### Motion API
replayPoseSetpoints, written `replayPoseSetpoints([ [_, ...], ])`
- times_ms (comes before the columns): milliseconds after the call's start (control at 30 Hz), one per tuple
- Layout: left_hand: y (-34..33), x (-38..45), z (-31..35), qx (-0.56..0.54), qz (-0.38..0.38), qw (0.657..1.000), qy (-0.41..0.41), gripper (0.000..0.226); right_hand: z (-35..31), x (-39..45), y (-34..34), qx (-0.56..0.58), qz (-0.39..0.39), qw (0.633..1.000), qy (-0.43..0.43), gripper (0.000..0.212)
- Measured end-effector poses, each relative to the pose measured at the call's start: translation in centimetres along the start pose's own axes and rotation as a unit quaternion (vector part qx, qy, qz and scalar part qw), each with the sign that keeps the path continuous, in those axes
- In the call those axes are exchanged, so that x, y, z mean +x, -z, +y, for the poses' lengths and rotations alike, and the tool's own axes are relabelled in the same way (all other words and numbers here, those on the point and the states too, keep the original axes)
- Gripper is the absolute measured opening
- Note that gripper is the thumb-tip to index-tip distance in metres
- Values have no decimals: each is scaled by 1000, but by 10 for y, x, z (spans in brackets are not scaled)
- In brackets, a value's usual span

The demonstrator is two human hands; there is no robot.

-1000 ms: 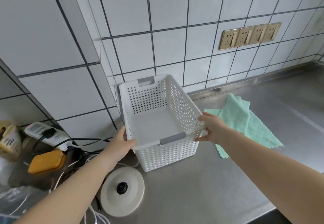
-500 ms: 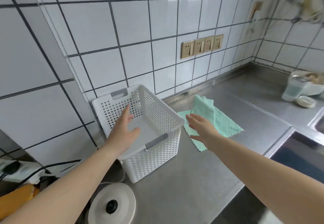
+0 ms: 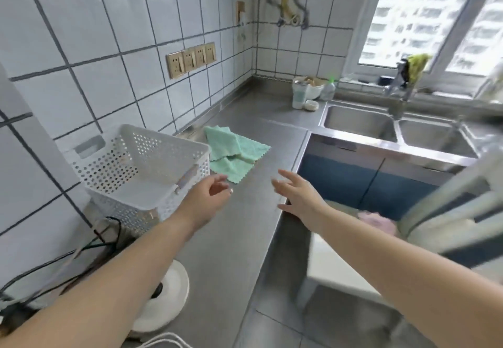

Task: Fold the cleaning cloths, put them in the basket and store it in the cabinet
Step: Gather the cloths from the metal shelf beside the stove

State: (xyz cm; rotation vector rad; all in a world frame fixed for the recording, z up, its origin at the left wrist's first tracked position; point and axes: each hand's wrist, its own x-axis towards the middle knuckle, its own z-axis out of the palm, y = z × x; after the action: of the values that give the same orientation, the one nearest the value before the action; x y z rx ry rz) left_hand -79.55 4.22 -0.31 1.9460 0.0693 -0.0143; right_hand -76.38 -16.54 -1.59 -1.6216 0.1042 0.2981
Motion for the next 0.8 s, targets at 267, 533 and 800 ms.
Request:
replayPoseSetpoints([
  [267,-135,-27,21,-31,-179,983,-6,28,54,-111,104,44,147,988,-20,47],
  [533,-302,-94,61,-5,-355,935,-25,21,107,-251,225,63,329,941,-37,39],
  [800,-474,-215,137,-5,-469,882,-52,30,161,-407,362,102,466,879,-18,31],
])
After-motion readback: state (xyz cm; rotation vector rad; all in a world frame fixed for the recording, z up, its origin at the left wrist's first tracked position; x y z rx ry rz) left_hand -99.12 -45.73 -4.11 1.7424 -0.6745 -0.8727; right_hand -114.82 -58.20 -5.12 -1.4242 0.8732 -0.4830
